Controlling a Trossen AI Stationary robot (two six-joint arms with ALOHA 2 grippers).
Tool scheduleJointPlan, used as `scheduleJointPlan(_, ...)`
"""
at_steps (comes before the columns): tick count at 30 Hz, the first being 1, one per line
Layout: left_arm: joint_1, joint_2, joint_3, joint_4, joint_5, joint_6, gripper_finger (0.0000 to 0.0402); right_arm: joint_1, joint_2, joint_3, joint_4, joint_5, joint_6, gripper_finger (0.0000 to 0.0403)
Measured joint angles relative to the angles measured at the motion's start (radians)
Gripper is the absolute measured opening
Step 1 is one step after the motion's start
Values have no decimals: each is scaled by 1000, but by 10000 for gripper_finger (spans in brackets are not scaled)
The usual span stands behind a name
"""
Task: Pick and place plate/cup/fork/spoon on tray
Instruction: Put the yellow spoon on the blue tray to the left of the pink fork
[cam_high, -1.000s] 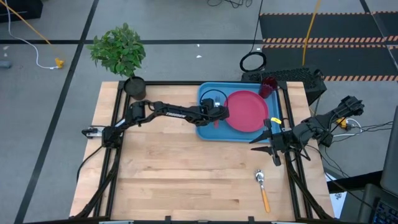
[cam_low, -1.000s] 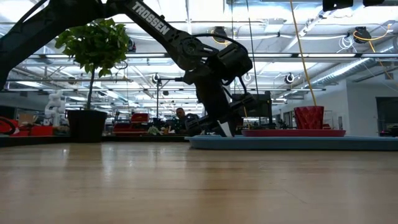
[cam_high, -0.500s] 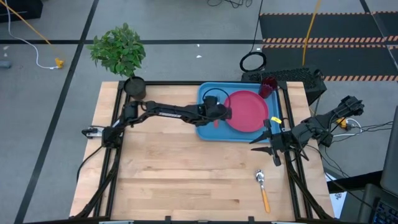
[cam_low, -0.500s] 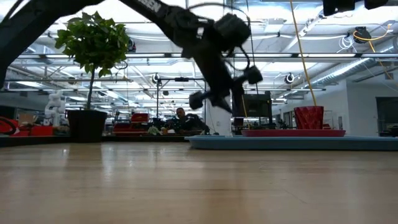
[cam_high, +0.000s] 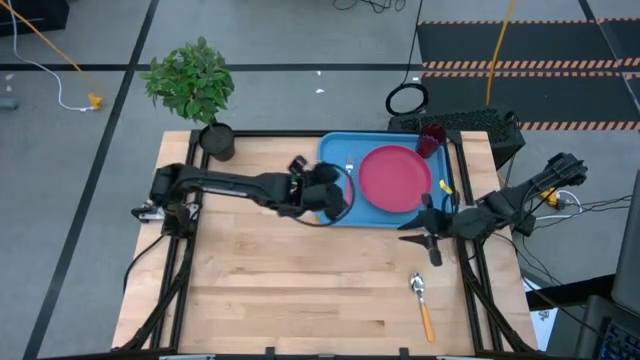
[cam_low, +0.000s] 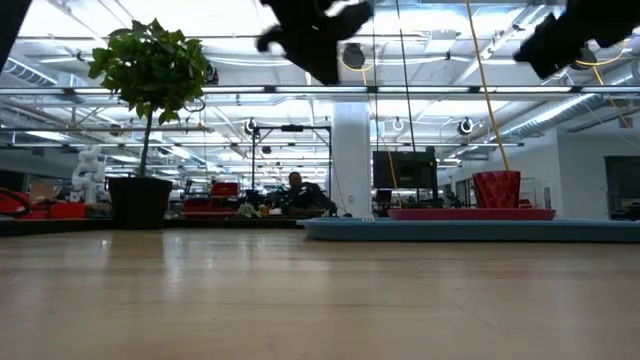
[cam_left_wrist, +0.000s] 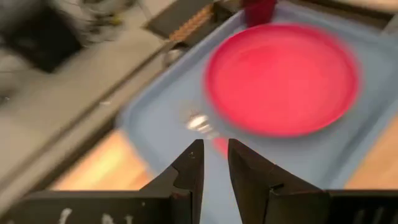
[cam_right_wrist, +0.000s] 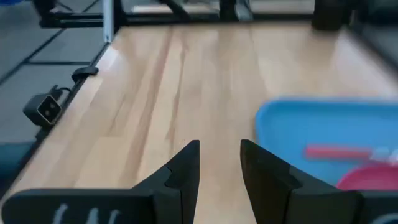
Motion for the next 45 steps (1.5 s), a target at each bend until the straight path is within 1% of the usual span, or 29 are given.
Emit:
scheduleJointPlan(3, -19, -47, 0, -130, -110, -96, 76, 15, 62, 0, -61, -3, 229, 107)
scheduleJointPlan(4, -21, -61, 0, -158, -127, -113, 76, 29, 89, 0, -76, -8, 310, 107)
scheduleJointPlan(6, -22, -80, 0, -185, -125, -108, 76, 59, 140, 0, -102, -54, 432, 107)
scheduleJointPlan(9, -39, -83, 0, -239, -82, -98, 76, 124, 213, 0, -118, -133, 630, 107)
scheduleJointPlan(11, -64, -82, -2, -277, -70, -142, 76, 174, 254, 0, -121, -135, 768, 107)
scheduleJointPlan(13, -95, -81, -4, -290, -93, -182, 76, 233, 290, 0, -119, -133, 895, 107)
scheduleJointPlan(16, -132, -76, -36, -281, -119, -160, 76, 317, 345, 0, -114, -132, 1077, 107)
scheduleJointPlan(19, -155, -77, -82, -285, -99, -158, 76, 387, 406, 4, -115, -136, 1235, 107)
scheduleJointPlan(21, -171, -77, -107, -336, -85, -205, 76, 429, 452, 23, -113, -134, 1318, 107)
scheduleJointPlan(24, -192, -81, -128, -405, -72, -313, 76, 481, 528, 65, -115, -151, 1412, 107)
scheduleJointPlan(27, -207, -87, -142, -445, -71, -371, 76, 513, 593, 116, -123, -166, 1485, 107)
scheduleJointPlan(30, -235, -91, -142, -438, -63, -383, 76, 526, 652, 162, -159, -172, 1547, 107)
scheduleJointPlan(34, -278, -90, -142, -437, -45, -401, 76, 531, 721, 210, -216, -209, 1616, 107)
scheduleJointPlan(40, -340, -90, -142, -437, -42, -408, 76, 530, 809, 224, -231, -214, 1723, 107)
scheduleJointPlan(45, -363, -90, -142, -436, -42, -408, 76, 517, 861, 224, -232, -235, 1766, 107)
